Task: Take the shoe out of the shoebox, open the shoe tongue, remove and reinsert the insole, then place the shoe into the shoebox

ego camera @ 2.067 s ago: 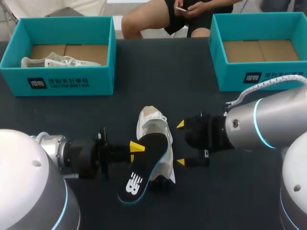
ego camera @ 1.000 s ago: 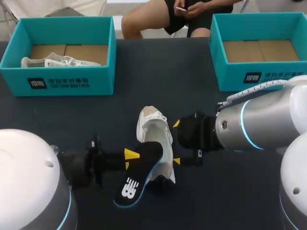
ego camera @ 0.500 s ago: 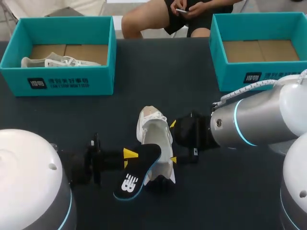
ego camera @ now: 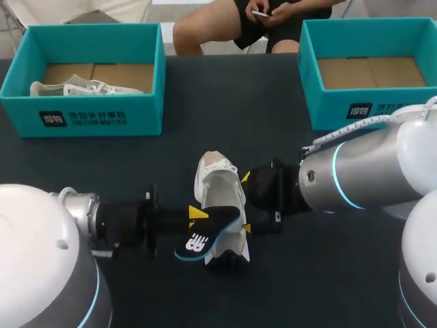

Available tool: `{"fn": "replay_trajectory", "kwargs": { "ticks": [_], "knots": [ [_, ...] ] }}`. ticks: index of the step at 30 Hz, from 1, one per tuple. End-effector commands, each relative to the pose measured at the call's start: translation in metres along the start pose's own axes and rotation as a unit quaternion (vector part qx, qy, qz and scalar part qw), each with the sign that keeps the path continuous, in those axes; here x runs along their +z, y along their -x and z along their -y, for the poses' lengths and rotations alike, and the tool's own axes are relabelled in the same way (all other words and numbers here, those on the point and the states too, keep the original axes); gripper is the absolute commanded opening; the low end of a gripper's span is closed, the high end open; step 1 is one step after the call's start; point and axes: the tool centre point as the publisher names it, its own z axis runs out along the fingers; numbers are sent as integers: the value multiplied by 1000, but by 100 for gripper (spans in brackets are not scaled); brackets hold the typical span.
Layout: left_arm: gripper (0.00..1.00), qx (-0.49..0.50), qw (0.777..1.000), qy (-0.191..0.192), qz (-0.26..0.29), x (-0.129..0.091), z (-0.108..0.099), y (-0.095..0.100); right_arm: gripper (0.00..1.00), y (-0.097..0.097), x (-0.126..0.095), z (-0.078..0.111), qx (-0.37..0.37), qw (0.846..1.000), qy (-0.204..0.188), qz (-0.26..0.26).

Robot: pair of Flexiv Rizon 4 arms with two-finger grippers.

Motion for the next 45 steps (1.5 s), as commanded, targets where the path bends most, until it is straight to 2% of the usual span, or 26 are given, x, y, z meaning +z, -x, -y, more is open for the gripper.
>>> {"fn": "replay_trajectory", "kwargs": {
  "ticks": [1, 5, 14, 32, 39, 40, 41, 43, 45],
  "knots": [
    [0, -8, 1000, -8, -3, 6, -13, -2, 100, -3, 1, 0, 0, 1000, 0, 2],
    [0, -13, 1000, -8, -8, 9, -16, -5, 100, -3, 1, 0, 0, 1000, 0, 2],
    [0, -19, 1000, -12, -19, 14, -42, -8, 100, -3, 1, 0, 0, 1000, 0, 2],
    [0, 22, 999, 23, -26, 13, -88, 8, 100, -3, 1, 0, 0, 1000, 0, 2],
    [0, 18, 999, 30, -19, 13, -91, 7, 100, -3, 1, 0, 0, 1000, 0, 2],
    [4, 19, 999, 30, -17, 13, -88, 8, 100, -3, 1, 0, 0, 1000, 0, 2],
    [21, 20, 999, 28, -15, 13, -85, 9, 100, -3, 1, 0, 0, 1000, 0, 2],
    [40, 25, 999, 24, -14, 14, -79, 12, 100, -3, 1, 0, 0, 1000, 0, 2],
    [41, 28, 999, 21, -14, 15, -74, 15, 100, -3, 1, 0, 0, 1000, 0, 2]
  ]
}}
